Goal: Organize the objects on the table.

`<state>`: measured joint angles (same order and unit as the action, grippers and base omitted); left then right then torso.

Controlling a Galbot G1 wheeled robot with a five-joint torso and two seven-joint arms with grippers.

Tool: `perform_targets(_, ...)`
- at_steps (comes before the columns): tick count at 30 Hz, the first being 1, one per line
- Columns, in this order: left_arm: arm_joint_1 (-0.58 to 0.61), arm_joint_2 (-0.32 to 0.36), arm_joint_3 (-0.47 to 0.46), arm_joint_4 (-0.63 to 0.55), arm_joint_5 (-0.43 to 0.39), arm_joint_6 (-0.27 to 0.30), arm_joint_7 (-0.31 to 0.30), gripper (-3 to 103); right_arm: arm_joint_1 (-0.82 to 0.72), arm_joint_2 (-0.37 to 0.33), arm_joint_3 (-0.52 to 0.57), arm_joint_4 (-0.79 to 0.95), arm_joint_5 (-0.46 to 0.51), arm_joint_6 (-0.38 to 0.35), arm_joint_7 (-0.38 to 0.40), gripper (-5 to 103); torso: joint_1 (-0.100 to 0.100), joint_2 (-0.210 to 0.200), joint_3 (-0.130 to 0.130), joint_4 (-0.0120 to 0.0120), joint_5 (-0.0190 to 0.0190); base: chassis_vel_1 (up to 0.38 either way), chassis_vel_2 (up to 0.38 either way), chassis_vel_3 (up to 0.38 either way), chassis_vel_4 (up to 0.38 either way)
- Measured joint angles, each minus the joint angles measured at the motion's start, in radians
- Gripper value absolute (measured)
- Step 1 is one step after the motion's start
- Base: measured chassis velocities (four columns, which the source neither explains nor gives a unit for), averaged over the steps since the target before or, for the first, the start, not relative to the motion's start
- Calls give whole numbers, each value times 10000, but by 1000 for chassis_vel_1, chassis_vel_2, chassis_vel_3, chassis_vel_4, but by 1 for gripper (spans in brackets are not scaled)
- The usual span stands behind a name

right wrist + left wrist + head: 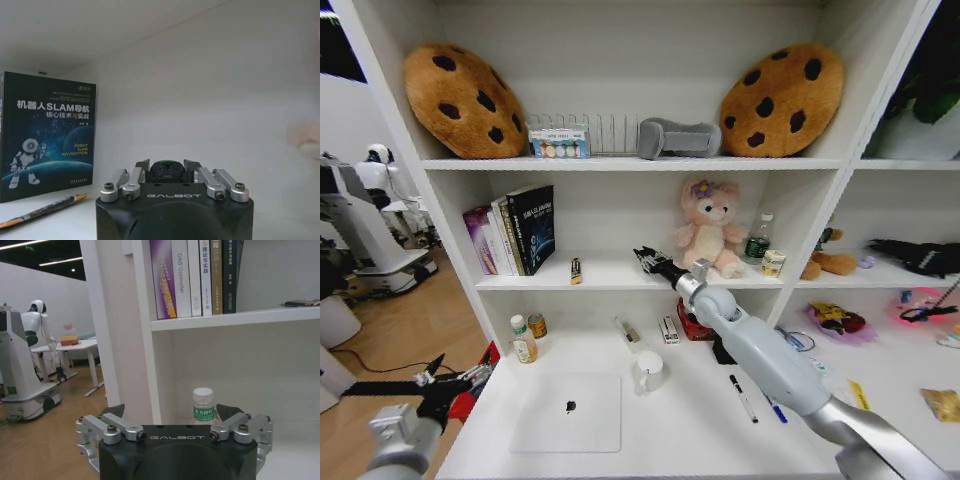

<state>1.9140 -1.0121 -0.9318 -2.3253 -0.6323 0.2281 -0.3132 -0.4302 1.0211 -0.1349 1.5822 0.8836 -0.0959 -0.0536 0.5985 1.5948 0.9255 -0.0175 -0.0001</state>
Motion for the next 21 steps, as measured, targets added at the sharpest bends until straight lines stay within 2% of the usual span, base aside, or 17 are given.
perform_targets(4,-25,-2,14,30,5,0,6,100,12,21,-78,-44,-14,81,0,37,1,0,0,7,-1,0,0,0,0)
perform_targets(7,-37,51,-29,45,-41,0,6,100,-394,-245,75,337,-45,79,-10,37,1,0,0,-1,2,0,0,0,0)
perform_targets(15,-258,281,51,155,-189,12,-6,100,-1957,-1121,1213,1961,-114,-139,-43,37,0,0,0,-2,2,0,0,0,0)
perform_targets(21,-344,357,76,157,-280,49,-30,100,-2553,-1249,1542,2335,-215,-195,-5,37,0,0,0,3,2,0,0,0,0)
